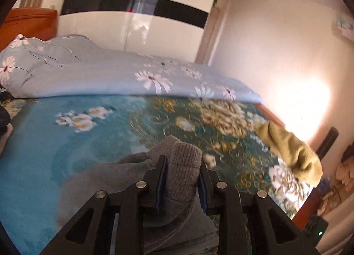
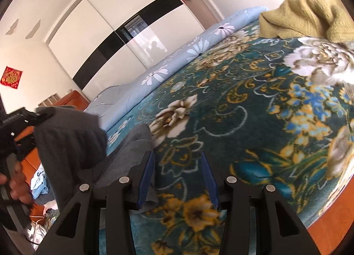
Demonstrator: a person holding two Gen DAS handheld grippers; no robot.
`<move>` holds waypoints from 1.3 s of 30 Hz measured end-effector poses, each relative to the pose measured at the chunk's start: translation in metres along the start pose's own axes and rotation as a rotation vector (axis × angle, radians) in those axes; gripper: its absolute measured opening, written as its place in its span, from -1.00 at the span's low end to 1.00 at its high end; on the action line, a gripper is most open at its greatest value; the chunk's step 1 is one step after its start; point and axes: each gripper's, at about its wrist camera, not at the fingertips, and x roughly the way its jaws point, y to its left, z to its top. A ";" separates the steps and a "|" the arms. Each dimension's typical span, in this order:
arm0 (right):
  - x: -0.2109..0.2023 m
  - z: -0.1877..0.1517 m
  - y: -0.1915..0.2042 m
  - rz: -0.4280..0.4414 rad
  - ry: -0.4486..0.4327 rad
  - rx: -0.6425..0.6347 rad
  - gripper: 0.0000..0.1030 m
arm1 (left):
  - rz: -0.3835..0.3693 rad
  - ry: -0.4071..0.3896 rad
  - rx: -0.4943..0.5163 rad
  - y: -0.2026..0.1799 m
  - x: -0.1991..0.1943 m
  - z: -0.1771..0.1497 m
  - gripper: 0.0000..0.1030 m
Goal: Fold clothes
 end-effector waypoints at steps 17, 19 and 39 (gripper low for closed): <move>0.002 0.000 0.017 0.104 0.036 0.002 -0.11 | -0.211 0.178 -0.101 0.008 -0.007 -0.065 0.20; 0.007 0.003 0.027 0.167 0.059 0.001 -0.11 | -0.167 0.117 -0.139 0.030 -0.028 -0.061 0.24; 0.063 -0.005 0.067 0.222 0.300 -0.083 -0.10 | 0.157 0.174 -0.371 0.173 -0.051 -0.117 0.46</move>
